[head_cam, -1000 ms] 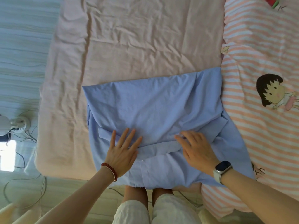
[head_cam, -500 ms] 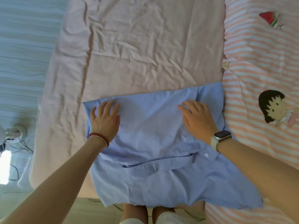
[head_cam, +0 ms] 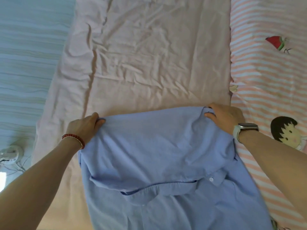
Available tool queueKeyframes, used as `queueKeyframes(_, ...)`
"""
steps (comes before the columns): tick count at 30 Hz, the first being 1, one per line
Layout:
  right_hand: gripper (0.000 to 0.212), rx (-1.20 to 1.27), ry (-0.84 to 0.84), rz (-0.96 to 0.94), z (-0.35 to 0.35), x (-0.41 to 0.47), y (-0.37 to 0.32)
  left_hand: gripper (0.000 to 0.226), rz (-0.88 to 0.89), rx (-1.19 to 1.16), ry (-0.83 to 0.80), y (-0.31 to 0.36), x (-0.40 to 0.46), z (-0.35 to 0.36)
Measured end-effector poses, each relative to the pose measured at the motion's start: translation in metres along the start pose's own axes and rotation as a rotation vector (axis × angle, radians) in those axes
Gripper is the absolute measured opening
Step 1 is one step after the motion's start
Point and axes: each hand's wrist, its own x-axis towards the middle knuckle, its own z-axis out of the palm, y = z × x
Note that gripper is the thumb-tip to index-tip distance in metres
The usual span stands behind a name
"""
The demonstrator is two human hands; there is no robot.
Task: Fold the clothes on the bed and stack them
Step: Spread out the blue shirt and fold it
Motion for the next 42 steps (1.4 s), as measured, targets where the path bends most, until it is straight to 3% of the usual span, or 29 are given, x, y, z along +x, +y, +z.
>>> queueKeyframes(3, 0.021, 0.077, 0.057, 0.011, -0.009, 0.012, -0.004, 0.032, -0.008, 0.014, 0.113, -0.015, 0.013, -0.018)
queueKeyframes(8, 0.020, -0.103, 0.279, 0.007, -0.023, 0.041, -0.029, 0.032, -0.056, -0.012, 0.240, -0.018, 0.041, -0.049)
queueKeyframes(12, 0.013, -0.213, 0.293, -0.003, -0.029, 0.049, -0.036, 0.031, -0.031, -0.010, 0.170, -0.016, 0.046, -0.061)
queueKeyframes(16, 0.011, -0.170, 0.314, -0.048, -0.036, 0.034, -0.038, 0.032, 0.035, -0.030, 0.081, -0.021, 0.030, -0.061)
queueKeyframes(22, 0.011, -0.103, 0.369, -0.112, -0.026, -0.031, -0.028, 0.041, 0.304, -0.076, 0.487, -0.022, -0.037, -0.052)
queueKeyframes(24, 0.008, -0.094, 0.322, -0.118, -0.014, -0.060, -0.025, 0.043, 0.358, -0.055, 0.545, -0.022, -0.065, -0.037)
queueKeyframes(26, 0.013, -0.109, 0.311, -0.130, -0.001, -0.091, -0.024, 0.026, 0.394, -0.029, 0.557, -0.023, -0.094, -0.017)
queueKeyframes(28, 0.028, -0.146, 0.336, -0.162, 0.009, -0.121, -0.024, 0.005, 0.440, 0.009, 0.535, -0.024, -0.122, 0.002)
queueKeyframes(30, 0.027, -0.181, 0.368, -0.266, 0.021, -0.150, -0.025, 0.021, 0.459, 0.022, 0.480, -0.028, -0.150, 0.021)
queueKeyframes(31, 0.018, -0.204, 0.386, -0.344, 0.028, -0.165, -0.022, 0.022, 0.463, 0.021, 0.457, -0.030, -0.163, 0.028)
queueKeyframes(34, 0.023, -0.269, 0.313, -0.524, 0.039, -0.201, -0.020, 0.014, 0.512, 0.043, 0.371, -0.029, -0.200, 0.045)
queueKeyframes(35, 0.016, -0.292, 0.277, -0.548, 0.044, -0.212, -0.020, 0.015, 0.530, 0.053, 0.317, -0.027, -0.212, 0.050)
queueKeyframes(38, 0.043, -0.304, 0.115, -0.494, 0.053, -0.232, -0.023, 0.024, 0.544, 0.055, 0.186, -0.018, -0.235, 0.061)
queueKeyframes(42, 0.039, -0.318, 0.074, -0.381, 0.066, -0.246, -0.027, 0.015, 0.453, 0.084, -0.002, 0.000, -0.254, 0.074)
